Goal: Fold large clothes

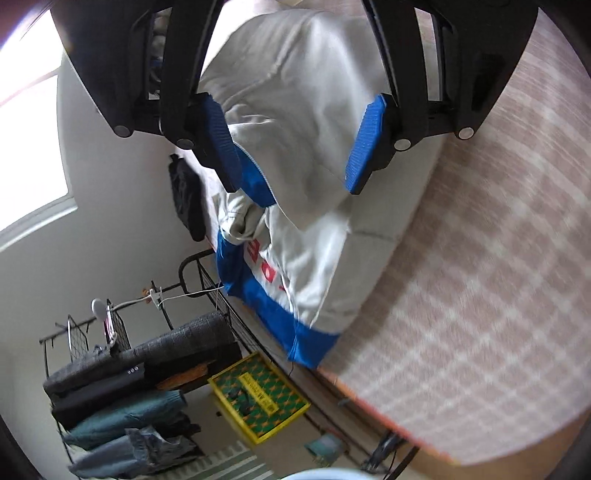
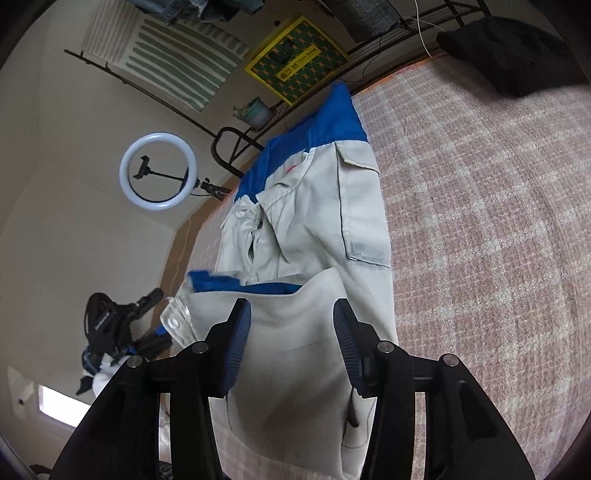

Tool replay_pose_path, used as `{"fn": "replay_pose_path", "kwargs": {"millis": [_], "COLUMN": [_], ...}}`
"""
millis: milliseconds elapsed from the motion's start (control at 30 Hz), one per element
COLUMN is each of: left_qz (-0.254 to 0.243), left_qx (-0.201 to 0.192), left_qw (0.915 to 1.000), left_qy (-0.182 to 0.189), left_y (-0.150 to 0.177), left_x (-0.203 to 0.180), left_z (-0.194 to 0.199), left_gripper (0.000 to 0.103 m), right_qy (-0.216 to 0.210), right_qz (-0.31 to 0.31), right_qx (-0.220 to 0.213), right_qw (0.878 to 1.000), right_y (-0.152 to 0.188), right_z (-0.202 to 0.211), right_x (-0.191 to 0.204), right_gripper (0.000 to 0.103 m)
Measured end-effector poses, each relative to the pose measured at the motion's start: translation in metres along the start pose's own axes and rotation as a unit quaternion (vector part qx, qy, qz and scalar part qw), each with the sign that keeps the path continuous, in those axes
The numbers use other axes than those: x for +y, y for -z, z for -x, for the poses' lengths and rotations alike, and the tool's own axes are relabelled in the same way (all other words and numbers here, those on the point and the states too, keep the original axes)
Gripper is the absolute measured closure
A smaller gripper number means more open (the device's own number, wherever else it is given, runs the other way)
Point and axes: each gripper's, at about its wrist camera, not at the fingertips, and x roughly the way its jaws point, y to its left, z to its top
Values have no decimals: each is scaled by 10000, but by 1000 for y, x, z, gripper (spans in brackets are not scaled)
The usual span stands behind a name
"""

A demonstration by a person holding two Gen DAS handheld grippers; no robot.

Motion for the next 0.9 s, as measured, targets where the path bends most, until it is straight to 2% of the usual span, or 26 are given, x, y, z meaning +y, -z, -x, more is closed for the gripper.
{"fn": "replay_pose_path", "kwargs": {"millis": [167,233,300,367,500,533,600,633,700,733,767,900], "left_qz": [-496,-514,-537,-635,-605,-632,-754,-773,-794,-820,-826,-592], "left_qx": [404,795,1015,1091,1212,1204,1273,1282,1228,1179,1119,709], "left_qw": [9977,9954,9933,9919,9908,9907,9888,9885,9891,9895,9901,9957], "left_qy": [-240,-154,-81,-107,-23,-51,-186,-189,-169,-179,-188,40], "left_y": [3,10,17,21,24,25,28,30,33,34,36,48], "left_x": [18,26,30,31,32,31,29,29,26,24,22,15], "left_z": [-10,-22,-31,-35,-42,-44,-49,-49,-47,-45,-42,-5], "left_gripper": [44,44,44,44,44,46,76,79,90,91,95,99], "right_qy": [-50,-131,-74,-105,-257,-302,-366,-367,-413,-496,-618,-603], "right_qz": [529,586,647,655,552,478,362,340,265,212,193,721], "right_qx": [290,482,643,794,836,842,855,872,877,873,894,618], "right_qw": [9982,9970,9958,9946,9946,9948,9950,9949,9949,9947,9939,9937], "right_y": [17,28,36,43,44,43,41,41,41,40,40,40], "right_z": [4,-2,-9,-18,-28,-31,-36,-39,-43,-44,-45,-29], "right_x": [1,-3,-5,-9,-15,-18,-21,-22,-23,-23,-21,13], "right_gripper": [57,57,57,57,57,57,57,57,62,84,100,102]}}
